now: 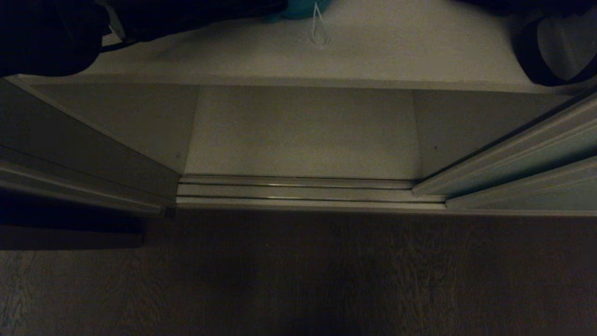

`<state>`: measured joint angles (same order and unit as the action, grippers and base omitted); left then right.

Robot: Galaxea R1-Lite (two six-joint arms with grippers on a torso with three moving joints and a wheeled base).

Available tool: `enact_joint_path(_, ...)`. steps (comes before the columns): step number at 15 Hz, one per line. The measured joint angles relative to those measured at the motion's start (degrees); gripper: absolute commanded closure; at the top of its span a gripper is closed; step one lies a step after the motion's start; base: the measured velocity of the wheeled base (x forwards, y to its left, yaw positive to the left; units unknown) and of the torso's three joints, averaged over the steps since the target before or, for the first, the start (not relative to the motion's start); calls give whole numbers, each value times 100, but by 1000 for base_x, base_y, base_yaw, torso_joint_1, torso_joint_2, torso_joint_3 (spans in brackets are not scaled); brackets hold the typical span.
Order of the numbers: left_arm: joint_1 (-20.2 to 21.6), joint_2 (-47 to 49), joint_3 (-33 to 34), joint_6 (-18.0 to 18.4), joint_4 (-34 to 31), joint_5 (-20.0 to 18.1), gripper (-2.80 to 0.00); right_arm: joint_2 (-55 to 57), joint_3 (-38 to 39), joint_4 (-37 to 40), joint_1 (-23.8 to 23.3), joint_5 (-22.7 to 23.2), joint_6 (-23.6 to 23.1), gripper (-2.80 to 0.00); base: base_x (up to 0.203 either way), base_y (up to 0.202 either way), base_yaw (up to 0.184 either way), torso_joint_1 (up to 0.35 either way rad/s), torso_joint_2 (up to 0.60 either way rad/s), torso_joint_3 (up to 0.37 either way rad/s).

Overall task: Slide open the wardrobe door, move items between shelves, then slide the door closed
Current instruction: Place the blue doll on the higher shelf

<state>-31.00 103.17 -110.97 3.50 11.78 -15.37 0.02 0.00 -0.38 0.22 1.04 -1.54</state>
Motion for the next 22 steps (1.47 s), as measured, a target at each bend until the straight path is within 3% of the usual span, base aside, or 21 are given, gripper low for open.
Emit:
enact_joint_path(13,46,-291,74,4,223,16,-280,0,0,0,-1,-2,-2,0,0,0,0,0,0,0)
enact_joint_path(14,52,-397,107,-3,99,39,-21,0,0,0,-3,-2,-2,0,0,0,0,0,0,0)
enact_joint_path(15,59,-497,127,-7,-146,123,0,0,0,0,-1,-1,-1,0,0,0,0,0,0,0)
enact_joint_path(19,107,-1038,233,-55,-1746,911,0,0,0,0,-1,0,-2,0,0,0,0,0,0,0)
enact_joint_path(22,254,-1645,713,-69,-2157,1469,0,0,0,-1,-1,0,-1,0,0,0,0,0,0,0)
